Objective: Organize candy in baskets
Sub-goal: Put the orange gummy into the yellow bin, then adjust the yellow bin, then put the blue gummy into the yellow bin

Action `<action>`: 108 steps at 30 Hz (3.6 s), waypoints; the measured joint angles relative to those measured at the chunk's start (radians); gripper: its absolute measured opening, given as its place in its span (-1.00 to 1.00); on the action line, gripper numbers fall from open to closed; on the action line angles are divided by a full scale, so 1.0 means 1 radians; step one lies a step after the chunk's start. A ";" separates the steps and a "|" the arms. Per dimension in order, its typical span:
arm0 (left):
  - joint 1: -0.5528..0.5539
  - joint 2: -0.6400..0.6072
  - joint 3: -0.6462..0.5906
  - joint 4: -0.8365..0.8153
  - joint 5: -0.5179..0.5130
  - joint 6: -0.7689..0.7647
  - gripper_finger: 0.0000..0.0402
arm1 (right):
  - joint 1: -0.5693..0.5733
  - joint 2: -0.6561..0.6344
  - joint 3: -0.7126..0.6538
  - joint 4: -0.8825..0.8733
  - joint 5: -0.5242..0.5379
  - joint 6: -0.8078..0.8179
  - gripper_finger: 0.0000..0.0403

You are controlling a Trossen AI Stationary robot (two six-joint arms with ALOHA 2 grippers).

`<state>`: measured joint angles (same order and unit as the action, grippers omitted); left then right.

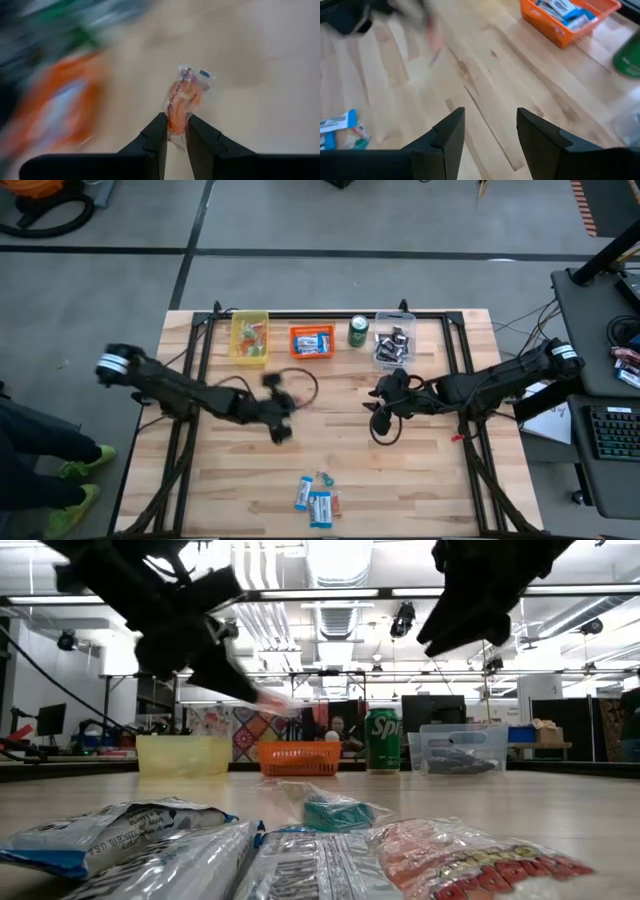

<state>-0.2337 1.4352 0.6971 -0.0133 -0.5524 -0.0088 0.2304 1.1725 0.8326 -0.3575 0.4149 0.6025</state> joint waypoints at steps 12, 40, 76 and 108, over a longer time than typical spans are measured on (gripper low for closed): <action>0.416 -0.265 0.000 -0.705 -0.314 -0.627 -0.78 | 0.008 0.023 -0.030 0.007 0.007 0.081 -0.17; 0.702 -0.213 0.000 -0.689 0.096 -0.372 -0.25 | 0.010 0.072 -0.031 0.060 0.006 0.059 -0.17; 0.299 -0.068 -0.006 -0.854 -0.030 -0.678 -0.76 | 0.073 0.346 0.015 0.348 -0.189 -0.077 -0.17; 0.390 -0.261 -0.006 -0.735 0.404 -0.473 -0.99 | 0.073 0.346 0.015 0.347 -0.189 -0.083 -0.17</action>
<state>0.1565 1.1744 0.6910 -0.7487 -0.1484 -0.4820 0.3035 1.5185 0.8474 -0.0105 0.2255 0.5194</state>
